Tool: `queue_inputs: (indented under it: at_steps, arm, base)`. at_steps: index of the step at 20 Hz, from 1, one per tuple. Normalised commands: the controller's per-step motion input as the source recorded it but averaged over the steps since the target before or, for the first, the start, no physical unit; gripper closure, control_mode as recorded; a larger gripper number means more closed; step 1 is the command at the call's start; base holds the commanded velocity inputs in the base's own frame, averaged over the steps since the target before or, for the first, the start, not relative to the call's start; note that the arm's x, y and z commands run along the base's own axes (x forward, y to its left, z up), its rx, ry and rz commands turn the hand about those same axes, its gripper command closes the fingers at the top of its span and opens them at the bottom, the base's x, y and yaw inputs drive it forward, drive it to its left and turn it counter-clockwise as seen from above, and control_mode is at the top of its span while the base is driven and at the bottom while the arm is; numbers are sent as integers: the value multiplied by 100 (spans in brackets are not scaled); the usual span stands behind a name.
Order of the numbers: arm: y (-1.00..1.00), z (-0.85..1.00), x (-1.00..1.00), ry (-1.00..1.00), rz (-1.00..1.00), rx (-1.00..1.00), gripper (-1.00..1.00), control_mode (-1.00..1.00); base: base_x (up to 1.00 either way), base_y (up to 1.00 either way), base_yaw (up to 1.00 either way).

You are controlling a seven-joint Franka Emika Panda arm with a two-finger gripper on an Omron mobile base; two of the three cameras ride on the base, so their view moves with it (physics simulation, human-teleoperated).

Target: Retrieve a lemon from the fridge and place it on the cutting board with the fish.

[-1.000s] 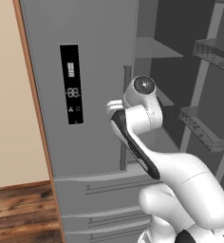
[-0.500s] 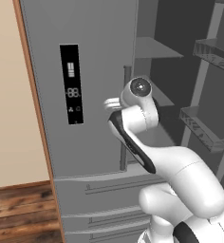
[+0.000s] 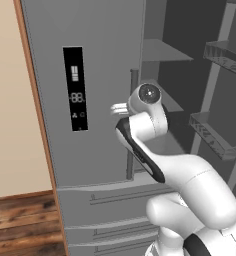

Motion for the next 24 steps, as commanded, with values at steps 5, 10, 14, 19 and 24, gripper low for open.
queue_inputs:
  at_steps: [5,10,14,19,24]
  arm:
    - [0,0,4,0,0,0,100,-100]
    - [0,0,0,0,0,0,100,-100]
    - [0,0,0,0,0,0,100,-100]
    - [0,0,0,0,0,0,100,-100]
    - [4,-1,-24,2,-4,0,100,-100]
  base:
    - [0,0,0]
    - [0,0,0]
    - [0,0,0]
    - [0,0,0]
    - [0,0,0]
